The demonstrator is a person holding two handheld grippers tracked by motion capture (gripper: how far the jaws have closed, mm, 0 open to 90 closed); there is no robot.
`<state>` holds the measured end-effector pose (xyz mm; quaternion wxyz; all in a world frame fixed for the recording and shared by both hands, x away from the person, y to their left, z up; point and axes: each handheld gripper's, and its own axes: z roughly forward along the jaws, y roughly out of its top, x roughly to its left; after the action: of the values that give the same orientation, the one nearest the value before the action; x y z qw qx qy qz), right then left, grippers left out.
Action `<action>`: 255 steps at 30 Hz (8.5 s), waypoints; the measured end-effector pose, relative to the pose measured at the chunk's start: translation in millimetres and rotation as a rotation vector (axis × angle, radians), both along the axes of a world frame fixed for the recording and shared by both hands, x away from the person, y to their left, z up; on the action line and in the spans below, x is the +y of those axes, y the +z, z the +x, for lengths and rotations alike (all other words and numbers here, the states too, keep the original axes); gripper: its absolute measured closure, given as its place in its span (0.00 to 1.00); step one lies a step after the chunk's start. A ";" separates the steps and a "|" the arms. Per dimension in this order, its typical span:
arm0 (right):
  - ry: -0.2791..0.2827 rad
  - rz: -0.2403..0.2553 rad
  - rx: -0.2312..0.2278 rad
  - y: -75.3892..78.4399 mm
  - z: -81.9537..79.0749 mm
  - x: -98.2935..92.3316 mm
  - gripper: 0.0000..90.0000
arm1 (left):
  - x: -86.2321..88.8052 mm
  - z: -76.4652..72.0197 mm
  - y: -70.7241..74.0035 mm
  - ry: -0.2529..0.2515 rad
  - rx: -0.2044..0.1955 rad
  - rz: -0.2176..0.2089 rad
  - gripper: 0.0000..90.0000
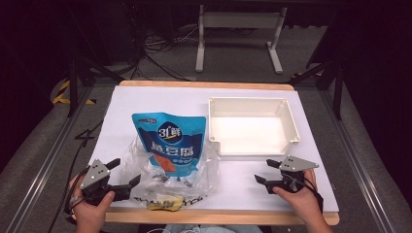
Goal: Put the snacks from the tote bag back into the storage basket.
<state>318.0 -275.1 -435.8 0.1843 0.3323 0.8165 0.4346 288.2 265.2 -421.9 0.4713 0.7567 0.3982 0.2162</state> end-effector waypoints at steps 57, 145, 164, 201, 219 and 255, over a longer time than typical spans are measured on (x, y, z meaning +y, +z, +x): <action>0.139 0.027 -0.023 84.0 -4.1 16.0 0.23 | -4.5 -7.2 4.3 -0.006 -0.010 -0.018 0.10; 0.454 0.063 -0.123 113.7 64.4 197.0 0.25 | -0.3 -7.9 5.6 -0.019 -0.031 -0.010 0.08; 0.488 0.058 -0.132 94.9 66.8 217.1 0.25 | 1.8 -5.8 4.4 -0.015 -0.027 -0.021 0.08; 0.527 -0.053 -0.079 81.2 69.5 222.7 0.62 | 2.4 -4.5 3.4 -0.013 -0.021 -0.027 0.08; 0.503 -0.078 -0.100 83.7 62.0 228.5 0.67 | 4.1 -4.0 3.2 -0.008 -0.026 -0.024 0.08; 0.522 -0.042 -0.173 158.6 55.6 223.9 0.67 | 4.9 -4.6 3.8 -0.012 -0.031 -0.028 0.08</action>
<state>373.7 -51.3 -277.3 0.1419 0.0682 0.8645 0.4773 283.5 270.1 -418.1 0.4895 0.7487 0.3893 0.2196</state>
